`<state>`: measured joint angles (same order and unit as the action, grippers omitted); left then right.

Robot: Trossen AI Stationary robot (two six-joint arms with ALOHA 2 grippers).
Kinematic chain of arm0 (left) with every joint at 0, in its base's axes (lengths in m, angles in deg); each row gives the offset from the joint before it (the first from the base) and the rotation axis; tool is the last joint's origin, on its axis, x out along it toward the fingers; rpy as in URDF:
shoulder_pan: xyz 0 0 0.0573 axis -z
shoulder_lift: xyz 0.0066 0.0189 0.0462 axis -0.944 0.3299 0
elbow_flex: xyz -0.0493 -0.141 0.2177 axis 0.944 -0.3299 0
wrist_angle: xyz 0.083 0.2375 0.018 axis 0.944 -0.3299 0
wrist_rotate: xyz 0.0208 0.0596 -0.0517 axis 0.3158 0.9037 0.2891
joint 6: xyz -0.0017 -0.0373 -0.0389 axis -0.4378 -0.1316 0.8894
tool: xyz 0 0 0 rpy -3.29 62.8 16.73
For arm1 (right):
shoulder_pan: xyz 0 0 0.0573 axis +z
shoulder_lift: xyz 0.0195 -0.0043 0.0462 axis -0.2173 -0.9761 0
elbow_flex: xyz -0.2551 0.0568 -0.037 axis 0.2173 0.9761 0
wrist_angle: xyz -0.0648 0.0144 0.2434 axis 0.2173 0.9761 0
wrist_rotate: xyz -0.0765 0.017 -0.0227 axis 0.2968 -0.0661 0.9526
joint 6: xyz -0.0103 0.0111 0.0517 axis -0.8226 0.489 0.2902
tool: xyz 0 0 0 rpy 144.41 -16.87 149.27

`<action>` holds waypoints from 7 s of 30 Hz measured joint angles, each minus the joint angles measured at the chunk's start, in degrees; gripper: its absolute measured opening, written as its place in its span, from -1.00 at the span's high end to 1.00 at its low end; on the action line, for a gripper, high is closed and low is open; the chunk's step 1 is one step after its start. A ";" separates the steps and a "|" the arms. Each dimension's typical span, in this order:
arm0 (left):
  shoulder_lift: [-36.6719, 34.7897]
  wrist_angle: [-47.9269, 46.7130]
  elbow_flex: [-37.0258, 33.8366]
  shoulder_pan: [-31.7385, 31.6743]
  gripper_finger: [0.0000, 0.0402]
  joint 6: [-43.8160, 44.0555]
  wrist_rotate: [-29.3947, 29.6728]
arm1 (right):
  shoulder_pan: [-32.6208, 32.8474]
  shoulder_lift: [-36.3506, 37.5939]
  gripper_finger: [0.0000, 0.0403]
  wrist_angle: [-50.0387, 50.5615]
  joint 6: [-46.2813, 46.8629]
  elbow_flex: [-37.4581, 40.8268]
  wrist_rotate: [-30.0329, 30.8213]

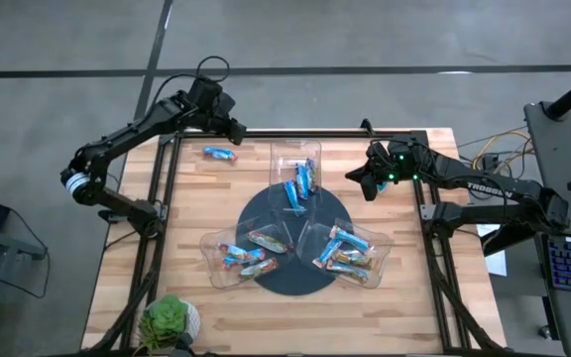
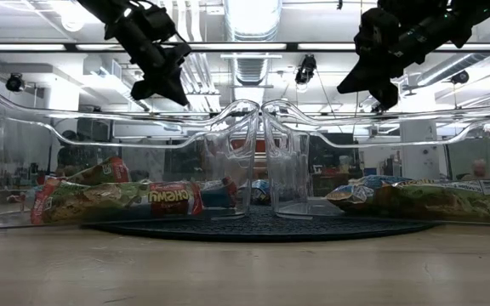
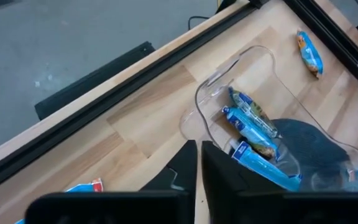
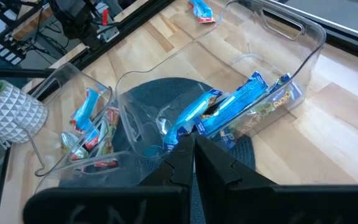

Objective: Pick and place Granola Bars by type
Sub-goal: Put the orange granola bar into the right transparent bin

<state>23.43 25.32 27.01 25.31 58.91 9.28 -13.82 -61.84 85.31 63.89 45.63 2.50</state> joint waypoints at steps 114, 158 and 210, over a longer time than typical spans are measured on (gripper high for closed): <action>-19.98 14.21 -24.72 7.69 1.00 -9.48 -5.70 | 0.02 -0.78 0.96 11.13 14.01 -9.30 6.11; -19.93 14.19 -26.12 7.72 1.00 -8.95 -5.53 | -1.77 -15.43 0.96 49.30 41.79 -18.67 22.91; -19.96 14.15 -26.32 7.72 1.00 -5.24 -5.53 | -14.99 -33.55 -0.14 27.29 52.42 -3.21 30.58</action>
<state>3.48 39.46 0.69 33.03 53.67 3.75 -28.81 -95.39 112.60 116.31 42.41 33.07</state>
